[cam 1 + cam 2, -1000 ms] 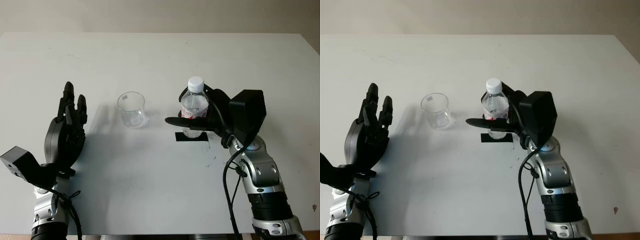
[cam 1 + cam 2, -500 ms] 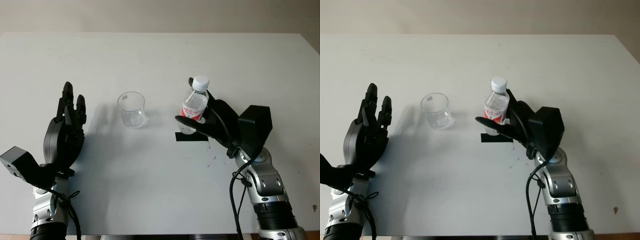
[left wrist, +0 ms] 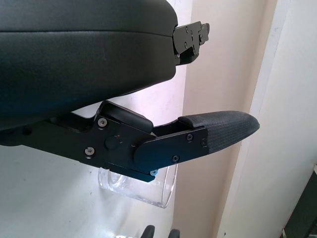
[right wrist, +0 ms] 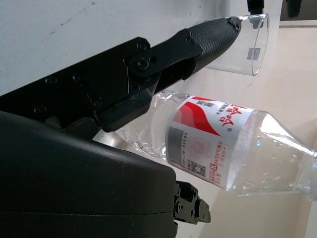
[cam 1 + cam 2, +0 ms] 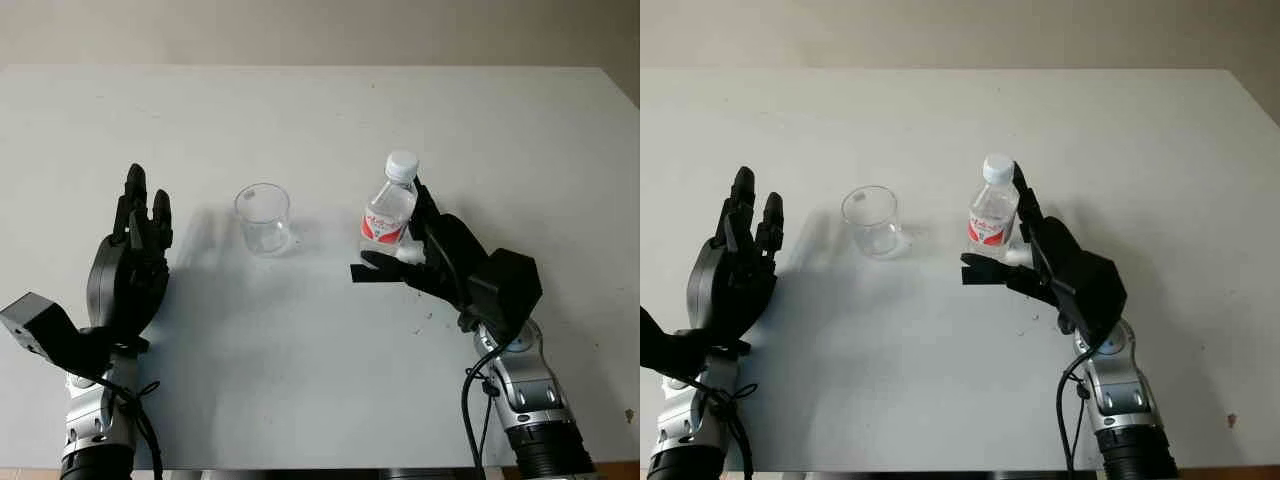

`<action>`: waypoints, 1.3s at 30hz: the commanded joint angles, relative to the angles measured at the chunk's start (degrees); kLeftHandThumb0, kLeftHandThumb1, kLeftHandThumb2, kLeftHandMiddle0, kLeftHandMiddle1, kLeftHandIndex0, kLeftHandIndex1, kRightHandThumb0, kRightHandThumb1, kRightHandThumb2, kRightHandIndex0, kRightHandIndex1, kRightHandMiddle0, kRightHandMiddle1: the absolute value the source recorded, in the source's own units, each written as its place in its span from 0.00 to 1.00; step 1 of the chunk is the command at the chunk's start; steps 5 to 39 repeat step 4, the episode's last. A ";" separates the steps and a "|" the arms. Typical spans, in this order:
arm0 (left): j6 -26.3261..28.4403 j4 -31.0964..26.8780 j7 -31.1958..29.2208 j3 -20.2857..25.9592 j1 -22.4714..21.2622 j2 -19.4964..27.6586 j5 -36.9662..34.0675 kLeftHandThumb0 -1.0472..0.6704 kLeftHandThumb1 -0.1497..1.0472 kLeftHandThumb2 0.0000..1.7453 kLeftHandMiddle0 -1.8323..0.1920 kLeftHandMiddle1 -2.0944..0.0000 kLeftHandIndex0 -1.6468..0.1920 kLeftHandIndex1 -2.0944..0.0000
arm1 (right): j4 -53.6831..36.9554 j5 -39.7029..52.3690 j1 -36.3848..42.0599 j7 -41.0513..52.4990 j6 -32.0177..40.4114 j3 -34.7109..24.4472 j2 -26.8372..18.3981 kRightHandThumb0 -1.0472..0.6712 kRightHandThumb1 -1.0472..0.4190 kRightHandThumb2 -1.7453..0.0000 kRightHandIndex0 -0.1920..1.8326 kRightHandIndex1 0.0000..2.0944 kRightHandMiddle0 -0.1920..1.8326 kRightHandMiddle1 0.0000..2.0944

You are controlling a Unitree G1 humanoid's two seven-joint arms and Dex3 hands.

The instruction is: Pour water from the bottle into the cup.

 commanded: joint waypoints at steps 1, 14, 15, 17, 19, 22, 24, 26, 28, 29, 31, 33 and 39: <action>0.39 1.38 0.17 -0.14 2.38 -0.61 0.32 0.14 1.00 0.38 1.00 1.00 1.00 1.00 | 0.94 -0.94 1.09 -1.33 -2.02 0.39 0.61 0.01 0.07 0.97 0.00 0.00 0.00 0.00; 0.79 0.49 0.14 -0.08 2.93 -0.62 0.02 0.14 1.00 0.37 1.00 1.00 1.00 1.00 | 1.50 -1.84 1.70 -2.84 -3.21 0.94 1.16 0.01 0.06 0.97 0.00 0.00 0.00 0.00; 0.79 0.49 0.14 -0.08 2.93 -0.62 0.02 0.14 1.00 0.37 1.00 1.00 1.00 1.00 | 1.50 -1.84 1.70 -2.84 -3.21 0.94 1.16 0.01 0.06 0.97 0.00 0.00 0.00 0.00; 0.79 0.49 0.14 -0.08 2.93 -0.62 0.02 0.14 1.00 0.37 1.00 1.00 1.00 1.00 | 1.50 -1.84 1.70 -2.84 -3.21 0.94 1.16 0.01 0.06 0.97 0.00 0.00 0.00 0.00; 0.79 0.49 0.14 -0.08 2.93 -0.62 0.02 0.14 1.00 0.37 1.00 1.00 1.00 1.00 | 1.50 -1.84 1.70 -2.84 -3.21 0.94 1.16 0.01 0.06 0.97 0.00 0.00 0.00 0.00; 0.79 0.49 0.14 -0.08 2.93 -0.62 0.02 0.14 1.00 0.37 1.00 1.00 1.00 1.00 | 1.50 -1.84 1.70 -2.84 -3.21 0.94 1.16 0.01 0.06 0.97 0.00 0.00 0.00 0.00; 0.79 0.49 0.14 -0.08 2.93 -0.62 0.02 0.14 1.00 0.37 1.00 1.00 1.00 1.00 | 1.50 -1.84 1.70 -2.84 -3.21 0.94 1.16 0.01 0.06 0.97 0.00 0.00 0.00 0.00; 0.79 0.49 0.14 -0.08 2.93 -0.62 0.02 0.14 1.00 0.37 1.00 1.00 1.00 1.00 | 1.50 -1.84 1.70 -2.84 -3.21 0.94 1.16 0.01 0.06 0.97 0.00 0.00 0.00 0.00; 0.79 0.49 0.14 -0.08 2.93 -0.62 0.02 0.14 1.00 0.37 1.00 1.00 1.00 1.00 | 1.50 -1.84 1.70 -2.84 -3.21 0.94 1.16 0.01 0.06 0.97 0.00 0.00 0.00 0.00; 0.79 0.49 0.14 -0.08 2.93 -0.62 0.02 0.14 1.00 0.37 1.00 1.00 1.00 1.00 | 1.50 -1.84 1.70 -2.84 -3.21 0.94 1.16 0.01 0.06 0.97 0.00 0.00 0.00 0.00; 0.79 0.49 0.14 -0.08 2.93 -0.62 0.02 0.14 1.00 0.37 1.00 1.00 1.00 1.00 | 1.50 -1.84 1.70 -2.84 -3.21 0.94 1.16 0.01 0.06 0.97 0.00 0.00 0.00 0.00; 0.79 0.49 0.14 -0.08 2.93 -0.62 0.02 0.14 1.00 0.37 1.00 1.00 1.00 1.00 | 1.50 -1.84 1.70 -2.84 -3.21 0.94 1.16 0.01 0.06 0.97 0.00 0.00 0.00 0.00; 0.79 0.49 0.14 -0.08 2.93 -0.62 0.02 0.14 1.00 0.37 1.00 1.00 1.00 1.00 | 1.50 -1.84 1.70 -2.84 -3.21 0.94 1.16 0.01 0.06 0.97 0.00 0.00 0.00 0.00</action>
